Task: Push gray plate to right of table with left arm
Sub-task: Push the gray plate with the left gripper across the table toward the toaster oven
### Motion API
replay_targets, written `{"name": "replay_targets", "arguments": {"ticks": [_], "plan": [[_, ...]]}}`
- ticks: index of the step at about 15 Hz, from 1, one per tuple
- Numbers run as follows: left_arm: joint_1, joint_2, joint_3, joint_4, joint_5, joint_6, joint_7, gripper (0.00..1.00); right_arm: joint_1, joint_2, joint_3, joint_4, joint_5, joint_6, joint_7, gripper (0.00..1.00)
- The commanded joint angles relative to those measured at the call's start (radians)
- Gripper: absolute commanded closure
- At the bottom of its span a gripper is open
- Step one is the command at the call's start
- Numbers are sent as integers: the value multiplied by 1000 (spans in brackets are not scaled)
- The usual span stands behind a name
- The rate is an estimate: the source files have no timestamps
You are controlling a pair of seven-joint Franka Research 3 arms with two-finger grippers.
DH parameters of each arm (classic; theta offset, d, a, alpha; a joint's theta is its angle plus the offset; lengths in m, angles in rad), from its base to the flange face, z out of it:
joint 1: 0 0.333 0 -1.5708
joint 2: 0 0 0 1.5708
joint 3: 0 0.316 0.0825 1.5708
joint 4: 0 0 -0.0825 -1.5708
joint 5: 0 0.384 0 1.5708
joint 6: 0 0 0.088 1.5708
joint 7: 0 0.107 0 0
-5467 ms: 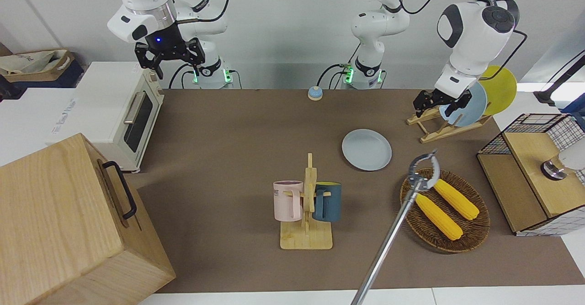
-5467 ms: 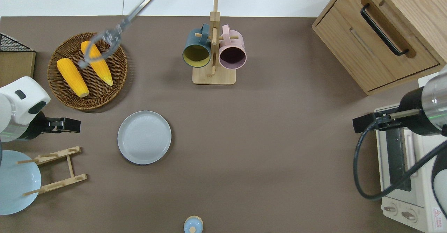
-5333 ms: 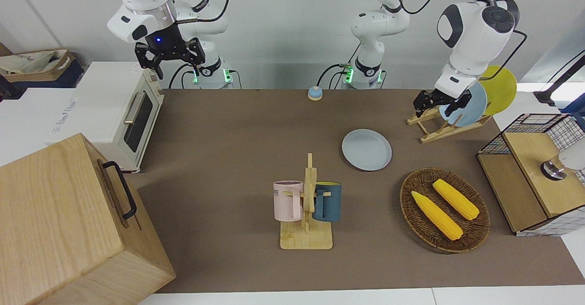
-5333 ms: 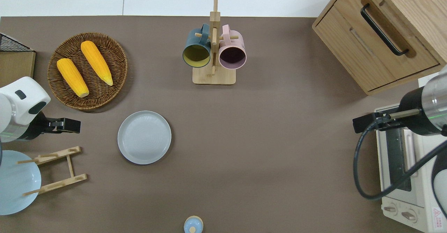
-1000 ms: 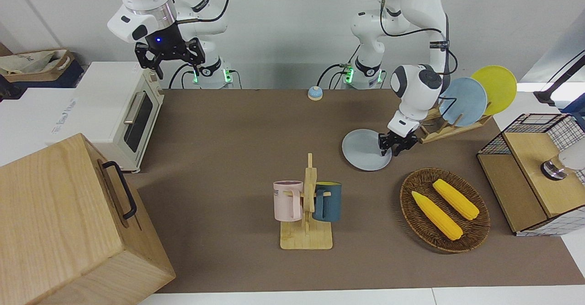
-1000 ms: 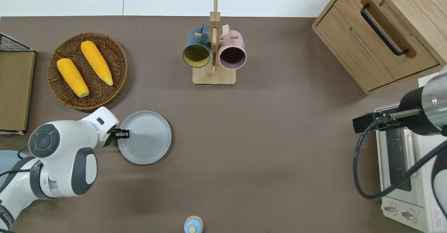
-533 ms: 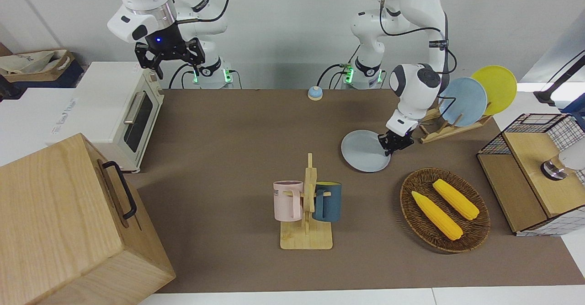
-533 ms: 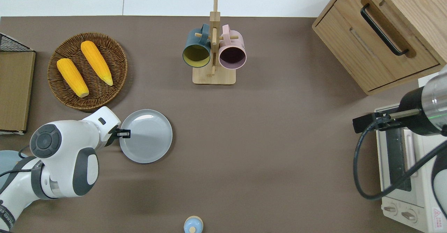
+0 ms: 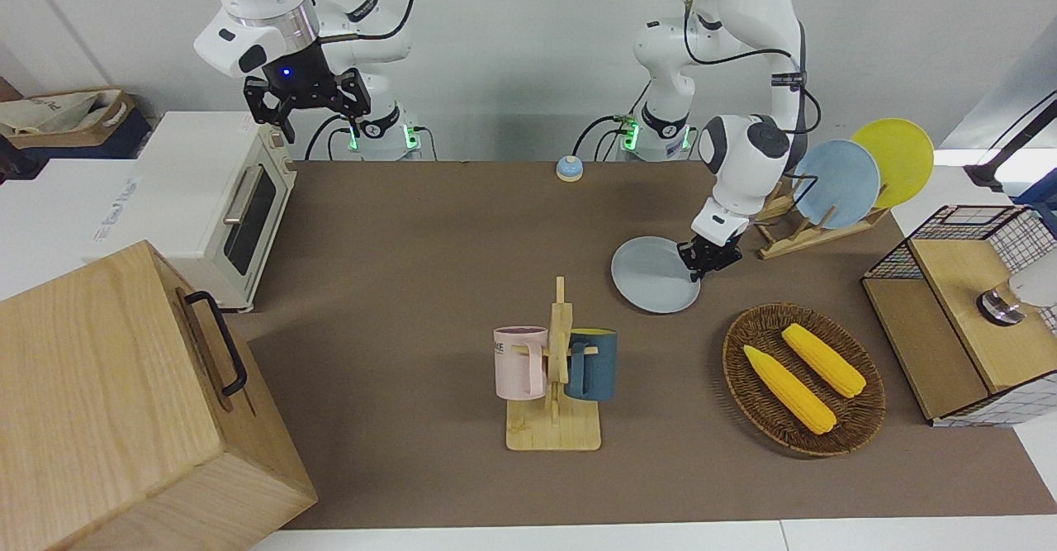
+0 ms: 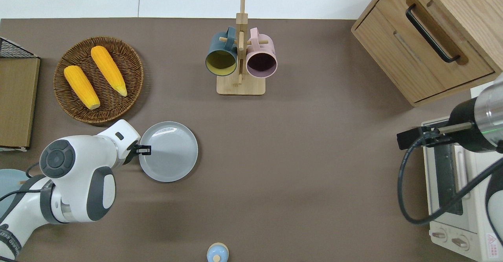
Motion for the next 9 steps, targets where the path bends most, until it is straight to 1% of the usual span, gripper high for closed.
{"name": "replay_targets", "arguments": {"ticks": [1, 4, 9], "plan": [[-76, 16, 7, -2, -9, 6, -106, 1000, -20, -6, 13, 4, 10, -12, 1, 17], [-124, 16, 7, -2, -7, 5, -183, 1000, -20, -6, 15, 4, 10, -14, 0, 17], [-228, 18, 7, -2, -1, 5, -347, 1000, -20, -6, 15, 4, 10, -12, 0, 17]]}}
